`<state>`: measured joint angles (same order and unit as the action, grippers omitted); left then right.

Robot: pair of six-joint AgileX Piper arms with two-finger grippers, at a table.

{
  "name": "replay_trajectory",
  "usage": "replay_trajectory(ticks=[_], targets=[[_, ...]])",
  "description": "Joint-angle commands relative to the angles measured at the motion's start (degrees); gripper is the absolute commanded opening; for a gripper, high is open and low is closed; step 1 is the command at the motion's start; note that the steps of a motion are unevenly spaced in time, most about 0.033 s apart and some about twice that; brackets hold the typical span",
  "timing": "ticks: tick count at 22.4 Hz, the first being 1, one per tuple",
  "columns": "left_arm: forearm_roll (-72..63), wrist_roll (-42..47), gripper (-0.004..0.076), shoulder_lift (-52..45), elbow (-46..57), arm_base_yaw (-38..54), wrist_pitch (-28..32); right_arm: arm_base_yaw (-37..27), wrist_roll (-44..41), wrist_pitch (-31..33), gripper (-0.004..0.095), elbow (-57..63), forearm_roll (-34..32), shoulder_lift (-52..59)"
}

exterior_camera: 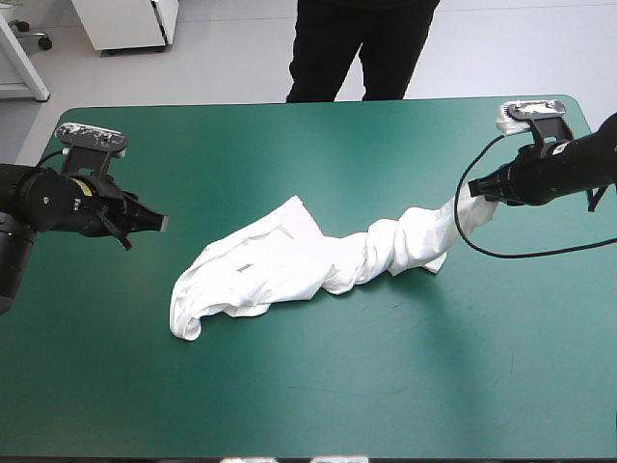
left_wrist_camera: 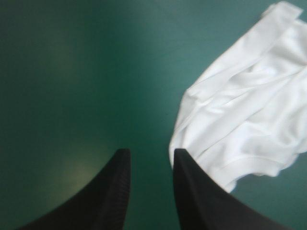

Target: Fold the cloth

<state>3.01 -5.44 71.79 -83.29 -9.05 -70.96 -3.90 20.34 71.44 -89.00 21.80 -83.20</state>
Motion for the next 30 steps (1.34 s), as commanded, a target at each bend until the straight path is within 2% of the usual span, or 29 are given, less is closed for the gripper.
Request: replay_trajectory(ticks=[1,2,5,12,19,26,28,30], targets=[[7.15,3.15,0.0318,-1.74,0.67,-2.47,1.08,0.08,0.93,-0.01,-0.0017,-1.67,1.7,2.17],[7.41,3.64,0.0383,-1.79,2.12,-3.84,1.61,0.08,0.93,-0.01,-0.0018,-1.67,1.7,2.17],[7.17,4.71,0.0428,-1.07,5.66,-4.67,3.33,0.08,0.93,-0.01,-0.0017,-1.67,1.7,2.17],[6.51,6.53,0.0428,6.55,13.1,-4.54,7.88,0.08,1.73,-0.01,-0.0017,-1.67,1.7,2.17],[5.19,6.42,0.0442,20.2,13.36,-4.54,11.67,0.08,2.2,-0.01,-0.0017,-1.67,1.7,2.17],[-0.91,4.15,0.0442,28.12,13.36,-0.43,13.95,0.08,2.19,-0.01,-0.0017,-1.67,1.57,2.17],[-5.14,1.43,0.0429,28.46,13.36,0.57,14.56,0.08,2.19,-0.01,-0.0018,-1.67,1.57,2.17],[-6.26,0.38,0.0375,28.46,13.36,0.57,14.56,0.08,2.19,-0.01,-0.0017,-1.67,1.57,2.17]])
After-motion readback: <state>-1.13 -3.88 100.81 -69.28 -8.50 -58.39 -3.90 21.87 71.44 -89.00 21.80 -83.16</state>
